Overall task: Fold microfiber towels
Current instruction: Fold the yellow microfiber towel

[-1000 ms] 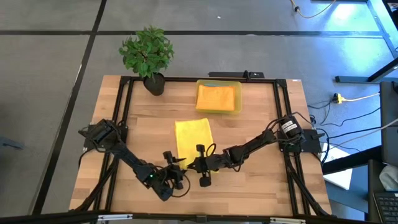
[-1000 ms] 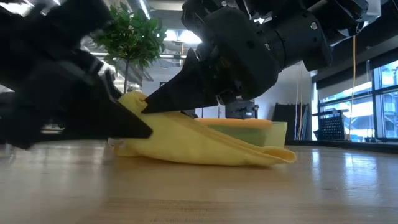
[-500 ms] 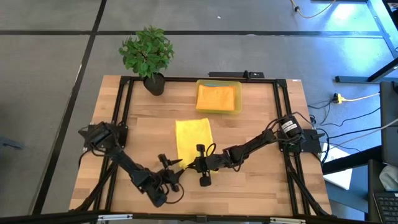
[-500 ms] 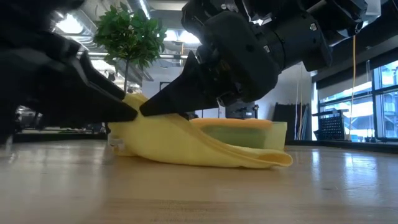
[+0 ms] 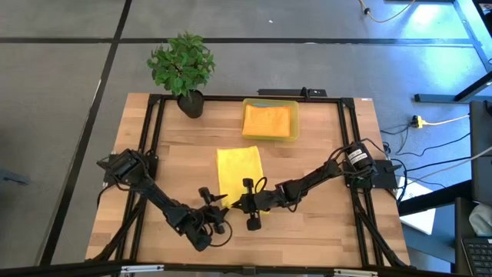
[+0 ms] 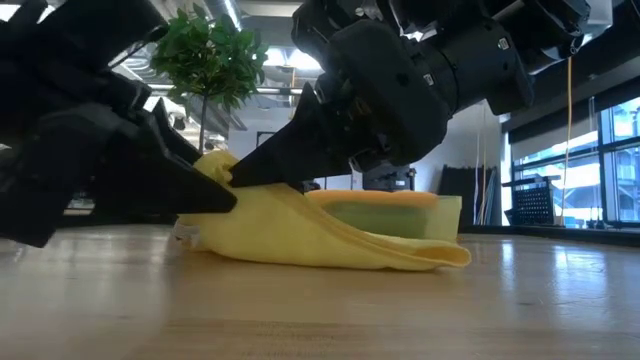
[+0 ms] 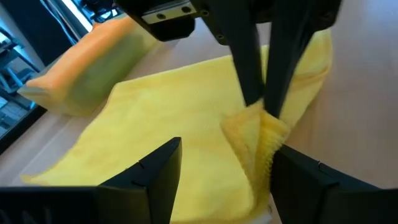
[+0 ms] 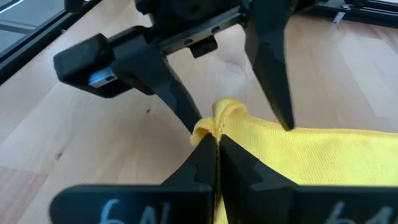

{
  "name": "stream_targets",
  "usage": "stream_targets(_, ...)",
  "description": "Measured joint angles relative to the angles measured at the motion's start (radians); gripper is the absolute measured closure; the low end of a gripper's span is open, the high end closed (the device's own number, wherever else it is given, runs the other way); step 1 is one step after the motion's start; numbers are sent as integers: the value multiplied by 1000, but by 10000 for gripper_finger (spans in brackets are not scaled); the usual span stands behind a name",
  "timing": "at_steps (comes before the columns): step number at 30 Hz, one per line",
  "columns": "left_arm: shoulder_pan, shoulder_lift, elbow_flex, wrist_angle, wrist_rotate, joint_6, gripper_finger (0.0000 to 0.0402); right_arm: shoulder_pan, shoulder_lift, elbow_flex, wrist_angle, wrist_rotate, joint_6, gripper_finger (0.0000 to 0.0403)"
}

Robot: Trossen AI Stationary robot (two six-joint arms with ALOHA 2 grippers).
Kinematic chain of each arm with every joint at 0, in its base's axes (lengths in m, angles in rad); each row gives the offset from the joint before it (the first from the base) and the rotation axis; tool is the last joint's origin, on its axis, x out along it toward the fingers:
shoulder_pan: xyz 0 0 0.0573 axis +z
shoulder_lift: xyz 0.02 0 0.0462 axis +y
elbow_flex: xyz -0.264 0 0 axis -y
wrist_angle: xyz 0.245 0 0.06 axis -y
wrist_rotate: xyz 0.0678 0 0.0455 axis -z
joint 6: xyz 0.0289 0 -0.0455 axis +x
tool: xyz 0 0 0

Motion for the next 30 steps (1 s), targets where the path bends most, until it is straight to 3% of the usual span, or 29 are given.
stream_targets(8,-15,-1,0,-23,-14,0,191,0,0,0,-10,-1,0,391)
stream_targets(17,-37,-1,0,-27,-103,-15,191,0,0,0,-10,-1,-2,391)
stream_targets(26,16,-1,0,-26,25,-16,193,0,0,0,-12,0,-4,391)
stream_targets(30,14,-1,0,-26,44,-3,222,0,0,0,-12,0,-4,391)
